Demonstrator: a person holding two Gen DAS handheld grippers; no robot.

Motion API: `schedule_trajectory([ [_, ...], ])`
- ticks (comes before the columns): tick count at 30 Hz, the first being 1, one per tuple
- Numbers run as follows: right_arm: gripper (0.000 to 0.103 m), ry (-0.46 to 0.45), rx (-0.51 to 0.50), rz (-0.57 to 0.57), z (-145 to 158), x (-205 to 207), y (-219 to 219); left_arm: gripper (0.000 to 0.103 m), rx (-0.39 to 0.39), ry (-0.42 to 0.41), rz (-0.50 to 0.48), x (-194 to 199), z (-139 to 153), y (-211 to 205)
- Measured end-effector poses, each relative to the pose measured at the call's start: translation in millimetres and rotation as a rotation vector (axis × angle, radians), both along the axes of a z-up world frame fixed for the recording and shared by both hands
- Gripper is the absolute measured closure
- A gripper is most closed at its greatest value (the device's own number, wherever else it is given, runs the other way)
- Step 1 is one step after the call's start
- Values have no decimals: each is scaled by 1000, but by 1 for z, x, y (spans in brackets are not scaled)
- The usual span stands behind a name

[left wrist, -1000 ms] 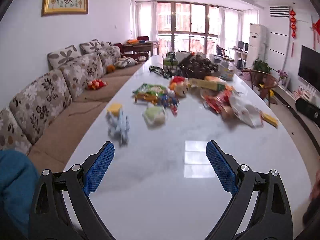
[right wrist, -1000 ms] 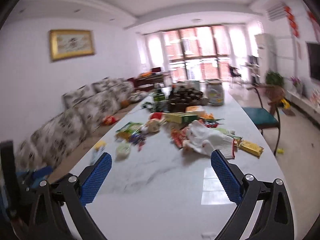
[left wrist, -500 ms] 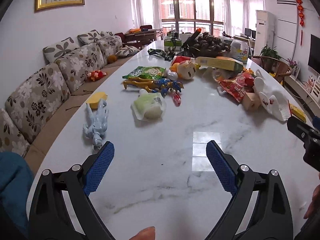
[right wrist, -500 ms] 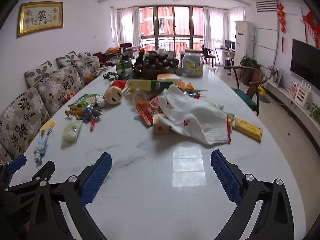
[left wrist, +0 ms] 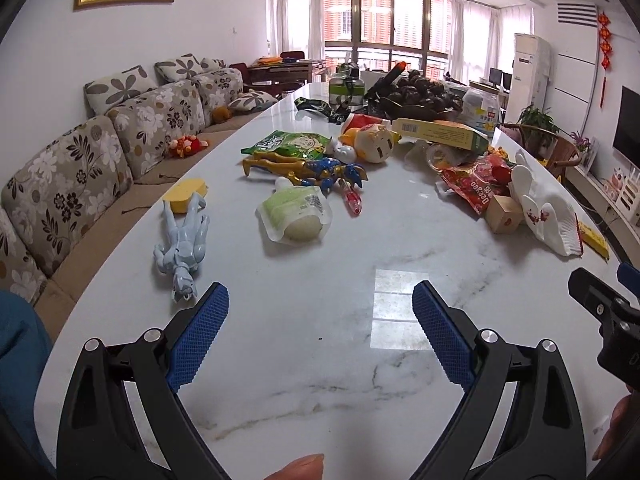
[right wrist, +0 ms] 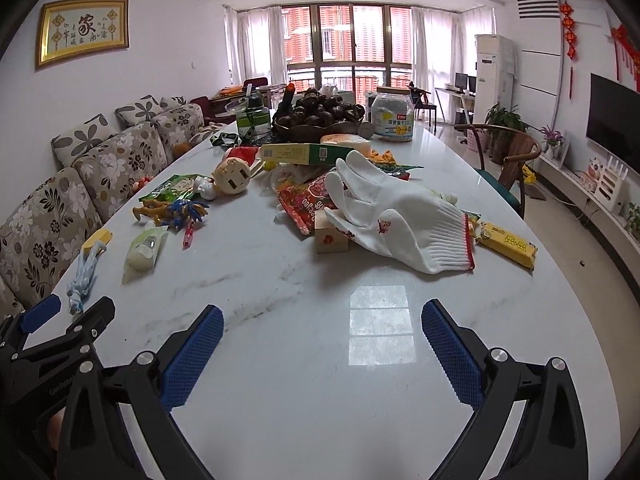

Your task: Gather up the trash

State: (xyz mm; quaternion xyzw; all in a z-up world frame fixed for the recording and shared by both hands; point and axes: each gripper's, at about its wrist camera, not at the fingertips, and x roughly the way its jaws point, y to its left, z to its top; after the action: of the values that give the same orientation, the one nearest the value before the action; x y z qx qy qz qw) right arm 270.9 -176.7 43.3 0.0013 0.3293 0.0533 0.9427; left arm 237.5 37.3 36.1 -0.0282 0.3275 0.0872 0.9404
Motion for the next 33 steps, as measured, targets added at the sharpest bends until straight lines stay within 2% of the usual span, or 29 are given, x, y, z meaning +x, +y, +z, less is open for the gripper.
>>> schedule_trajectory([
  [18,5,1,-7,4,-4,-7,0,12,6,-24,-8,-2,-1,1],
  [25,5,11,-11,9,-7,-7,-1,12,-42,-22,5,0,-3,7],
  [33,5,12,-9,17,-8,-10,-1,12,-16,-35,-5,0,-2,6],
])
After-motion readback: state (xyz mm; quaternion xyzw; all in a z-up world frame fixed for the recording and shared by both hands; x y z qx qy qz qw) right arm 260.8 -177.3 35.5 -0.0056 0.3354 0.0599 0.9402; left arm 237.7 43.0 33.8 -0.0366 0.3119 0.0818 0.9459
